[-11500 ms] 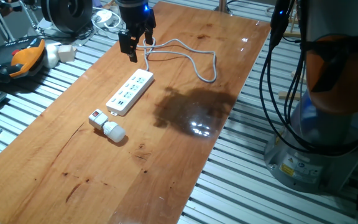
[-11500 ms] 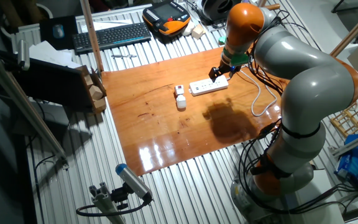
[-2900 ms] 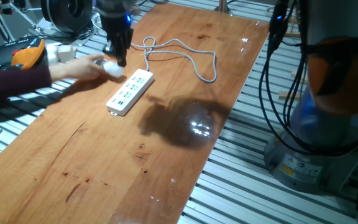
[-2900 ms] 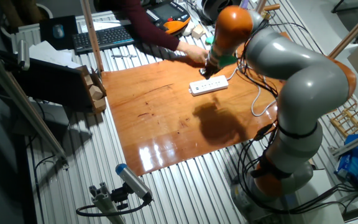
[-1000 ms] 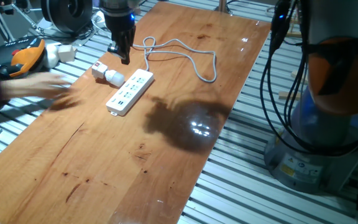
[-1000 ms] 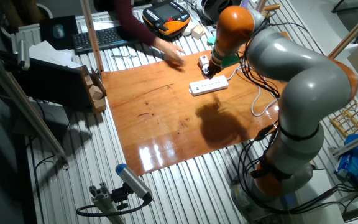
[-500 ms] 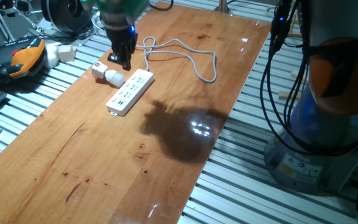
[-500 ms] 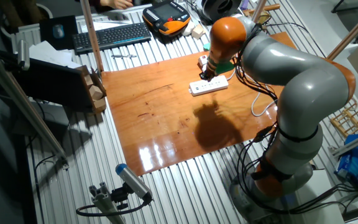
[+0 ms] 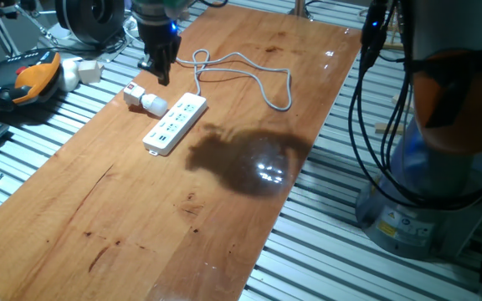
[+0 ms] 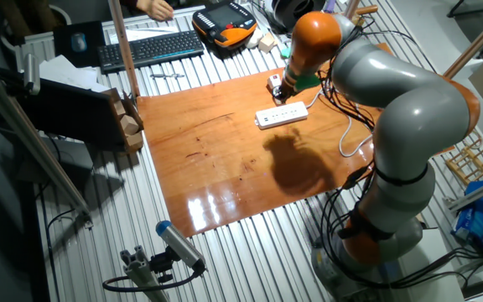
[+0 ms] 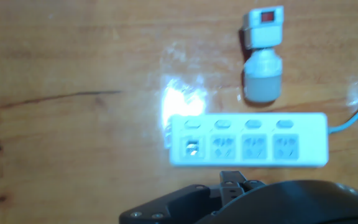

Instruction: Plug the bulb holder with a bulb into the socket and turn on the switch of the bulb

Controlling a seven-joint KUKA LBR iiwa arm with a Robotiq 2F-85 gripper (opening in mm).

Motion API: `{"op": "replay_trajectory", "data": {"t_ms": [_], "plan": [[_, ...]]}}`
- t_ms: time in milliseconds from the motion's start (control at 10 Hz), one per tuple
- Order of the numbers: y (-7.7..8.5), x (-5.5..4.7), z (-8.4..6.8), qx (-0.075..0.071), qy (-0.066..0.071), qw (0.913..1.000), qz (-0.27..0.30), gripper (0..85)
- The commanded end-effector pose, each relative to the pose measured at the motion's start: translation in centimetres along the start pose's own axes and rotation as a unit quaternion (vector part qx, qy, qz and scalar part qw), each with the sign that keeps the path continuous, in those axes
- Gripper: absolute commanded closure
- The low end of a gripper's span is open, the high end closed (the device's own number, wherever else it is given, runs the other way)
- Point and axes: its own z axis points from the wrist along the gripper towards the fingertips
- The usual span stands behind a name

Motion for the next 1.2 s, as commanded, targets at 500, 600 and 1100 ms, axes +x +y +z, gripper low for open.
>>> {"op": "replay_trajectory", "data": {"t_ms": [500, 600, 1100], "plan": [[-4.4, -1.0, 2.6, 0.021, -0.001, 0.9995, 0.022, 85.0], [-4.6, -0.9, 2.7, 0.023, 0.0, 0.9995, 0.02, 85.0], [-4.2, -1.2, 3.1, 0.031, -0.008, 0.9992, 0.023, 85.0]]}}
